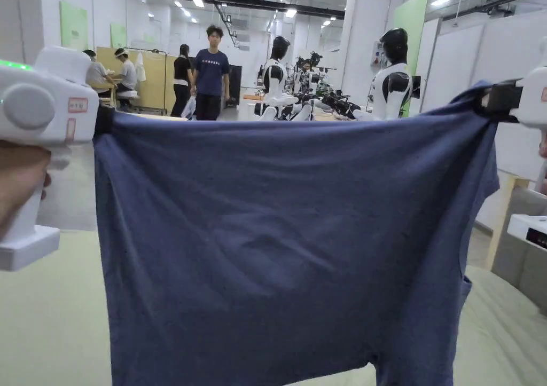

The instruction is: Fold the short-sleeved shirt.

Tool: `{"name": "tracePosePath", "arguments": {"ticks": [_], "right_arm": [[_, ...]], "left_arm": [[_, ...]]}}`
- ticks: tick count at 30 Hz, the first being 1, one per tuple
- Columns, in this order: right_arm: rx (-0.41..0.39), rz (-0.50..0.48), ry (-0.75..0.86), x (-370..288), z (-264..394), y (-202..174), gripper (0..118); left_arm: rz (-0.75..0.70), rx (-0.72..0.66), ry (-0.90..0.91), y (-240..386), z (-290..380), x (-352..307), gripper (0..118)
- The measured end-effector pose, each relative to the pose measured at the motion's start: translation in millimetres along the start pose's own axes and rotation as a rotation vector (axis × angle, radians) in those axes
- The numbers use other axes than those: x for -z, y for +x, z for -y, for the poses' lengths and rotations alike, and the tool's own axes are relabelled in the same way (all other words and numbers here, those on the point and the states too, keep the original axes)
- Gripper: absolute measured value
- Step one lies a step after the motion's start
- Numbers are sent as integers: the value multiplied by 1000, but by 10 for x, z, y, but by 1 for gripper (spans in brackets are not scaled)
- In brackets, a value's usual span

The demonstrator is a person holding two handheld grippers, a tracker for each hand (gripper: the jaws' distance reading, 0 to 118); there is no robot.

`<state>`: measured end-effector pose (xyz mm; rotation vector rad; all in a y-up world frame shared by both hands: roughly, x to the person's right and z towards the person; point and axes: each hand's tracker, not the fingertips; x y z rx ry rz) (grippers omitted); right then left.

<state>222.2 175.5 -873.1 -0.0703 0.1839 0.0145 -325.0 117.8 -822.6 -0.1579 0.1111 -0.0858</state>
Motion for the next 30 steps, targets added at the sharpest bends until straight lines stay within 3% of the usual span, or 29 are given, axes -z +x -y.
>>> {"name": "tracePosePath", "arguments": {"ticks": [5, 10, 25, 26, 30], "right_arm": [[30, -6, 66, 231, -412, -12, 3], [-2, 16, 81, 446, -514, -122, 3], [48, 50, -104, 1015, 1163, -54, 3], [51, 45, -110, 997, 1200, -30, 3], [46, 38, -117, 776, 1246, -4, 3]], "left_arm": [[-64, 56, 56, -78, -520, 186, 3], [-85, 65, 77, -222, -691, 463, 3], [-48, -45, -101, -217, 1012, 1480, 3], [-49, -39, -91, -27, 1044, 1145, 3], [-30, -35, -104, 87, 1130, 816, 3]]}}
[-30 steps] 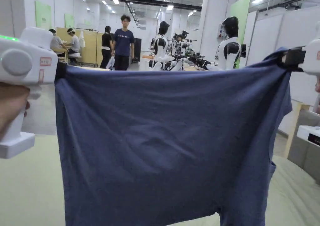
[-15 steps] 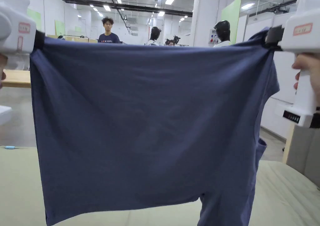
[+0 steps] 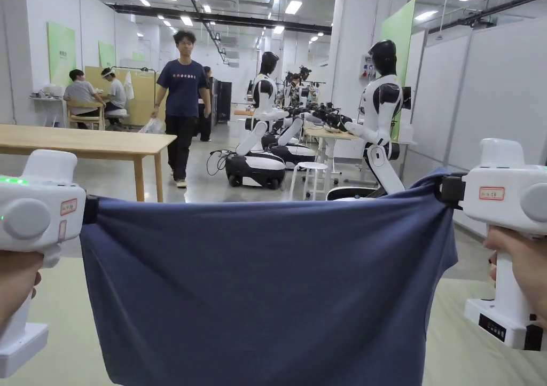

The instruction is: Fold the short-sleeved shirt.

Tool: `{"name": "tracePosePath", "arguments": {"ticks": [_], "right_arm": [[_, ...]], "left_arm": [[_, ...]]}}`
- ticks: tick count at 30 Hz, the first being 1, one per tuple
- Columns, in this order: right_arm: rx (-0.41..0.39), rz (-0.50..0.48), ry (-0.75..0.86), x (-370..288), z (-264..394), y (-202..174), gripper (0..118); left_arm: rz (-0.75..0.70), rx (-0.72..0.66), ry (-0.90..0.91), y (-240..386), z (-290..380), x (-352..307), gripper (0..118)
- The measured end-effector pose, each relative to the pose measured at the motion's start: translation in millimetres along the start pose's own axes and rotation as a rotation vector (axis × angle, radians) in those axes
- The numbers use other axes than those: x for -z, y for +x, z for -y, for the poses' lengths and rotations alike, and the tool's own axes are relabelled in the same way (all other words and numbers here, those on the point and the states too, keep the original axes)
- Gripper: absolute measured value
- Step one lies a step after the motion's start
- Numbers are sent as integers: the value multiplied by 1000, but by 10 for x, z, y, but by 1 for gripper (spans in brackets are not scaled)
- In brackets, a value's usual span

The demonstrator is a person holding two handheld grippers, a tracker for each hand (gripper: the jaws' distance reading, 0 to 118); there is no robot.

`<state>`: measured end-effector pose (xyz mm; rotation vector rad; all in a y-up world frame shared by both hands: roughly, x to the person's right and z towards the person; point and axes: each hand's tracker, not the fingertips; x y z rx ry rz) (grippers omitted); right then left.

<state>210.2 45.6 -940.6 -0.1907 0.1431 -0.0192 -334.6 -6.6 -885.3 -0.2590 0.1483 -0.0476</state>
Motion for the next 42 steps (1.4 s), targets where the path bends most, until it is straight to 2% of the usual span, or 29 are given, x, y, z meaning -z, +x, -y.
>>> {"name": "tracePosePath", "arguments": {"ticks": [5, 8, 11, 15, 18, 21, 24, 27, 28, 29, 30, 31, 32, 35, 37, 38, 39, 40, 41, 42], "right_arm": [[-12, -25, -12, -631, 231, 12, 3], [-45, -29, -32, -1157, 523, -2, 3], [-64, -53, -76, -1708, 998, 24, 3], [-136, -45, -220, -2216, 1872, 84, 3], [-111, -43, -375, -2509, 2687, 119, 3], [-49, -12, -512, -2661, 3484, 179, 3], [31, 32, -625, -2701, 4043, 213, 3], [120, 46, -614, -2800, 4184, 239, 3], [145, 49, -593, -2832, 4173, 255, 8], [179, 42, -560, -2878, 4118, 271, 25], [181, 49, -527, -2963, 4015, 252, 54], [173, 53, -484, -3053, 3917, 211, 96], [153, 37, -425, -3155, 3813, 163, 112], [72, -29, -193, -3542, 3553, -51, 115], [11, 6, -107, -3713, 3480, -180, 114], [5, -11, -60, -3795, 3496, -231, 108], [15, -43, -31, -3854, 3519, -272, 94], [18, -44, -30, -3882, 3535, -309, 49], [14, -20, -32, -3904, 3556, -366, 3], [4, 8, -39, -3891, 3586, -407, 0]], "left_arm": [[33, 19, -10, 61, 311, -637, 3], [77, 35, -48, 70, 650, -1113, 3], [115, 18, -119, 85, 1129, -1636, 3], [171, 25, -245, 117, 1950, -2237, 3], [184, -27, -366, 74, 2694, -2536, 3], [155, -24, -459, 80, 3316, -2706, 3], [139, -77, -532, 77, 3638, -2749, 3], [145, -89, -498, 94, 3681, -2834, 9], [142, -87, -484, 86, 3636, -2856, 28], [127, -74, -466, 106, 3565, -2906, 60], [115, -44, -434, 142, 3478, -2982, 95], [118, -12, -390, 184, 3400, -3081, 116], [128, 13, -302, 212, 3296, -3212, 116], [128, 71, -99, 384, 3065, -3662, 115], [145, 86, -47, 426, 3066, -3845, 115], [134, 82, -53, 461, 3082, -3928, 115], [118, 73, -59, 457, 3164, -3960, 114], [110, 67, -71, 439, 3234, -3970, 105], [133, 51, -119, 420, 3284, -3986, 75], [154, 39, -174, 397, 3331, -3987, 20]]}}
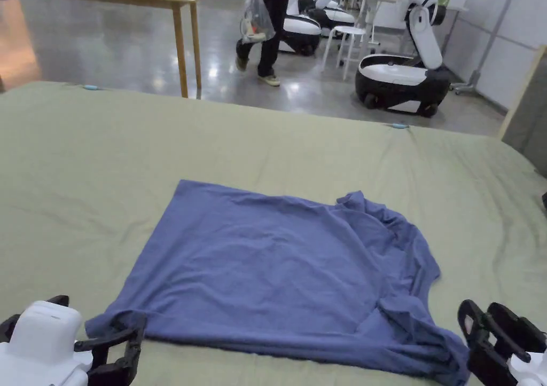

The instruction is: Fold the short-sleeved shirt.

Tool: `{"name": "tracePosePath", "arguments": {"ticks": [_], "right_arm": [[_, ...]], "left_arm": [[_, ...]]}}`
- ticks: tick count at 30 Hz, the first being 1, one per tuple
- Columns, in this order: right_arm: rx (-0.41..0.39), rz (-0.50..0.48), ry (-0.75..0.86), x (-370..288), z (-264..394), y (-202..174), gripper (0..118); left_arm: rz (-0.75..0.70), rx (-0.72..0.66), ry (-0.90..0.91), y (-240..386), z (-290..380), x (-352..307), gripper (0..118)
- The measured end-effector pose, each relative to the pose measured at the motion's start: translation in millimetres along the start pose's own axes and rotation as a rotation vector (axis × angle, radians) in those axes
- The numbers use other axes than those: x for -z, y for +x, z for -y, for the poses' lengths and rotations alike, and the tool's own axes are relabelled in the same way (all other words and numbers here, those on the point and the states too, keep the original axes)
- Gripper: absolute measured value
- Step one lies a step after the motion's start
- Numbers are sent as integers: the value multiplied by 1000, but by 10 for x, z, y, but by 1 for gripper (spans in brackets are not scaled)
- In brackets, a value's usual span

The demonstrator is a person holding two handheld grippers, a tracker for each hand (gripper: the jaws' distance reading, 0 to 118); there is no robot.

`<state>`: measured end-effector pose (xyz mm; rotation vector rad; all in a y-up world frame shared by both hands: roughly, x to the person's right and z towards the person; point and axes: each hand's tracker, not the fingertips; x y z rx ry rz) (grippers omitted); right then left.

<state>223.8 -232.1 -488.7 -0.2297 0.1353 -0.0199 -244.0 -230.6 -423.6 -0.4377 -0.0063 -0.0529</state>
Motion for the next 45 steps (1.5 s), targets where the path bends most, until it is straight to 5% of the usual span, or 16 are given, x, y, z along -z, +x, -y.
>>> {"name": "tracePosePath", "arguments": {"ticks": [1, 4, 11, 12, 14, 15, 23, 25, 27, 28, 34, 35, 36, 37, 38, 45], "right_arm": [[-9, 32, -25, 22, 23, -23, 0], [49, -61, -63, -22, 106, -7, 0], [16, -30, -146, 33, 257, -5, 0], [19, -27, -148, 27, 269, 2, 0], [39, -22, -164, 79, 295, 34, 0], [46, -14, -173, 94, 310, 42, 0], [60, 36, -230, 185, 276, 124, 0], [59, 49, -248, 215, 280, 176, 0], [56, 61, -263, 228, 276, 217, 0], [55, 67, -265, 226, 273, 231, 0], [33, 104, -310, 263, 255, 331, 2], [28, 105, -309, 267, 258, 348, 17], [23, 106, -308, 276, 263, 363, 50], [17, 98, -324, 304, 290, 447, 105], [2, 80, -344, 332, 310, 466, 118], [-190, 54, -424, 676, 561, 418, 117]], "left_arm": [[-15, 6, -42, -15, 41, 17, 0], [-16, 22, -107, -143, 267, 134, 0], [-31, 13, -206, -456, 490, 490, 1], [-43, 18, -209, -492, 492, 551, 18], [-60, 46, -244, -543, 535, 711, 108], [-62, 51, -276, -595, 550, 816, 118], [7, -4, -281, -756, 487, 1280, 110], [54, -11, -297, -767, 503, 1360, 84], [48, 2, -302, -745, 447, 1415, 18], [65, -4, -318, -743, 435, 1426, 7], [56, 7, -309, -649, 313, 1359, 7], [57, 5, -303, -647, 290, 1326, 7], [57, 0, -297, -647, 267, 1296, 7], [59, -6, -294, -649, 248, 1277, 7], [50, 6, -294, -542, 170, 1235, 7], [57, -9, -292, -582, 74, 1275, 7]]}}
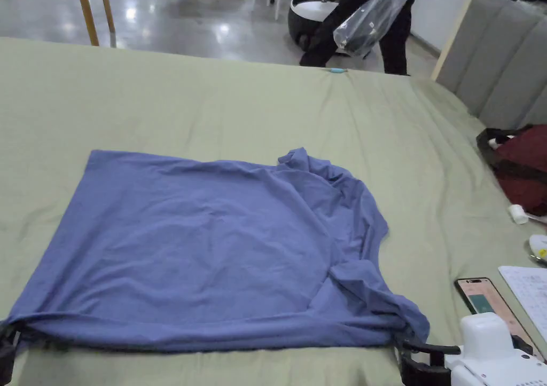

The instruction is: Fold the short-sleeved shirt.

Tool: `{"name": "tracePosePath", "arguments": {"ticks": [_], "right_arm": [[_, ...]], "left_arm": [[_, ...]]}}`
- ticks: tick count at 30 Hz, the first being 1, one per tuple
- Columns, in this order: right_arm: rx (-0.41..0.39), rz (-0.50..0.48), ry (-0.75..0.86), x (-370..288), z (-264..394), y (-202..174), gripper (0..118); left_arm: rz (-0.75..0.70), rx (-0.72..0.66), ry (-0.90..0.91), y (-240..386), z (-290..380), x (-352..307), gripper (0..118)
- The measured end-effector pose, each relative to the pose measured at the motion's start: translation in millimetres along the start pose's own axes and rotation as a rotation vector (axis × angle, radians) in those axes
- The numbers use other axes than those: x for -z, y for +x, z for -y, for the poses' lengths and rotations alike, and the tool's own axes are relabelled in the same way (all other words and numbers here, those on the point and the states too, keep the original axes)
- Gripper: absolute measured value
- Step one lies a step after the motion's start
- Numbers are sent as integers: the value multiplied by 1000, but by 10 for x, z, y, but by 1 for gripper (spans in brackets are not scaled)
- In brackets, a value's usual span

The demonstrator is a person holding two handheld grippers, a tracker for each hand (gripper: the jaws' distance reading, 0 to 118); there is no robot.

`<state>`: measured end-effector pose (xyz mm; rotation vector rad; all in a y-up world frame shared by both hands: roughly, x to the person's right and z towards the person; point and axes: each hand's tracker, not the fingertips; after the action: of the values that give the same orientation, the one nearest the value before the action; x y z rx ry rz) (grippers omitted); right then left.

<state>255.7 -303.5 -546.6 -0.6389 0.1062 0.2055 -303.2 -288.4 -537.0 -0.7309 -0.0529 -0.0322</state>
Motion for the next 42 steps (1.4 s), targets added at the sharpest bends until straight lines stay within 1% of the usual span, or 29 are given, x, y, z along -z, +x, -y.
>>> {"name": "tracePosePath", "arguments": {"ticks": [1, 2, 3, 4, 5, 6, 7, 8, 12, 16, 19, 21, 22, 24, 28, 29, 30, 31, 32, 33, 34, 35, 36, 40, 41, 42], "right_arm": [[5, -25, -10, 79, 1, 9, 113], [21, -65, -13, 156, 7, 36, 103], [40, -89, -13, 222, -1, 56, 83], [54, -101, -8, 276, -15, 75, 42], [84, -135, -23, 338, -13, 106, 12], [128, -183, -48, 395, -17, 151, 8], [173, -197, -44, 393, -19, 182, 8], [193, -191, -16, 325, -62, 215, 8], [287, -203, 87, 39, -314, 350, 8], [292, -194, 84, 86, -826, 424, 8], [286, -172, 61, 369, -1239, 458, 8], [250, -130, 42, 675, -1475, 467, 8], [251, -115, 28, 821, -1566, 466, 8], [261, -103, -51, 1189, -1714, 445, 8], [267, -70, -168, 1740, -1729, 361, 8], [273, -72, -195, 1827, -1699, 340, 8], [289, -85, -209, 1874, -1663, 332, 8], [299, -87, -211, 1885, -1634, 331, 21], [299, -69, -201, 1928, -1572, 389, 47], [286, -5, -154, 1820, -1551, 374, 79], [279, -3, -105, 1685, -1529, 363, 104], [277, -39, -27, 1475, -1502, 345, 108], [277, -69, 65, 1227, -1452, 313, 108], [235, -72, 277, 364, -1206, 10, 108], [237, -81, 315, 182, -1109, -63, 107], [237, -78, 333, 27, -1022, -136, 102]], "left_arm": [[-6, 6, 3, 81, -4, -31, 7], [-7, 8, 1, 101, -22, -36, 7], [-9, 11, -1, 117, -37, -40, 7], [-11, 13, 0, 131, -49, -44, 7], [-12, 13, 0, 119, -44, -49, 6], [-15, 8, -2, 116, -57, -54, 6], [-17, 0, -4, 104, -72, -62, 4], [-25, -14, -9, 77, -97, -76, 2], [-17, -38, 4, 8, -310, -183, 1], [-14, -20, 46, -22, -788, -111, 1], [-7, -17, 37, -95, -1233, 184, 1], [-3, -17, 5, -122, -1483, 507, 1], [10, -26, -23, -143, -1584, 659, 1], [19, -54, -104, -181, -1741, 1044, 1], [12, -98, -221, -219, -1775, 1592, 1], [2, -100, -225, -186, -1719, 1644, 4], [0, -96, -212, -174, -1689, 1653, 13], [-9, -99, -201, -166, -1667, 1626, 54], [10, -94, -164, -164, -1638, 1552, 97], [39, -91, -132, -140, -1589, 1471, 118], [46, -90, -71, -114, -1550, 1311, 116], [23, -84, 1, -70, -1511, 1100, 115], [-5, -33, 61, -9, -1461, 899, 116], [-84, 84, 307, 274, -985, 167, 117], [-96, 100, 356, 286, -853, 59, 117], [-117, 97, 386, 349, -714, -69, 116]]}}
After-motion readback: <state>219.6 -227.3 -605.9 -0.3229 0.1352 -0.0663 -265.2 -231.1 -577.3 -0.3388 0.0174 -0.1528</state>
